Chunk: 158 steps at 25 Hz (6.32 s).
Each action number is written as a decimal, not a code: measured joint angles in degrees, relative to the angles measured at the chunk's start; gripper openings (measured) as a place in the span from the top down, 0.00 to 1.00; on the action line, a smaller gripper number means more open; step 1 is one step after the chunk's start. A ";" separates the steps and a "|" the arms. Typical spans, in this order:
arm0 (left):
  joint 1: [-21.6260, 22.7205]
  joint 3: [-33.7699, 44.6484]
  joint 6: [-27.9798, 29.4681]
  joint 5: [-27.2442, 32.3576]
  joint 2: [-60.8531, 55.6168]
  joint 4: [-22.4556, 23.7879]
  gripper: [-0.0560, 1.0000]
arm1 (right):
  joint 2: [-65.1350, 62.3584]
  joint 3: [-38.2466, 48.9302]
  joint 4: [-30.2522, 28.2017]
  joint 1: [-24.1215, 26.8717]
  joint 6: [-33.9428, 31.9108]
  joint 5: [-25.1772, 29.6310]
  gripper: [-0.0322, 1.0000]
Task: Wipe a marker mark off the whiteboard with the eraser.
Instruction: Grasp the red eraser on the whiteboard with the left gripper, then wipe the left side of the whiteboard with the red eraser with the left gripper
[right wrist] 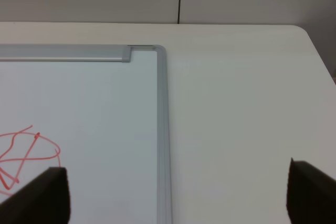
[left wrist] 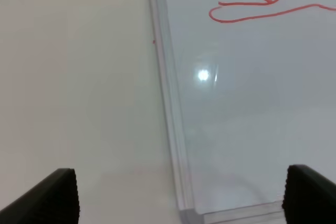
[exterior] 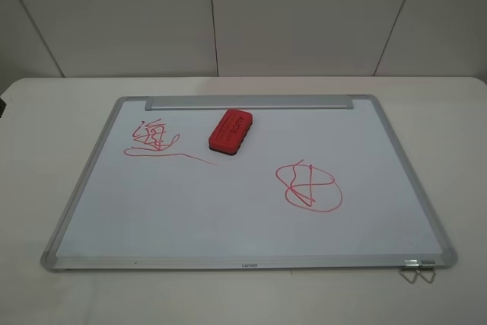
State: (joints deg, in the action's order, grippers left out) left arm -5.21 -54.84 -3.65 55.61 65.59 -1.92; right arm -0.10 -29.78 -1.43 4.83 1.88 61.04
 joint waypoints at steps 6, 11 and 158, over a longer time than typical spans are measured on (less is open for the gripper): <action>-7.16 -19.38 -0.90 4.35 30.79 -1.30 0.21 | 0.00 0.00 0.00 0.00 0.00 0.00 0.28; -15.80 -35.73 2.35 4.68 47.22 -1.56 0.21 | 0.00 0.00 0.00 0.00 0.00 0.00 0.28; -9.80 -18.53 11.60 -26.44 58.19 2.90 0.41 | 0.00 0.00 0.00 0.00 0.00 0.00 0.28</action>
State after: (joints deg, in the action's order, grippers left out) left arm -15.01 -73.37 7.95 29.16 123.78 0.99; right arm -0.10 -29.78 -1.43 4.83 1.88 61.04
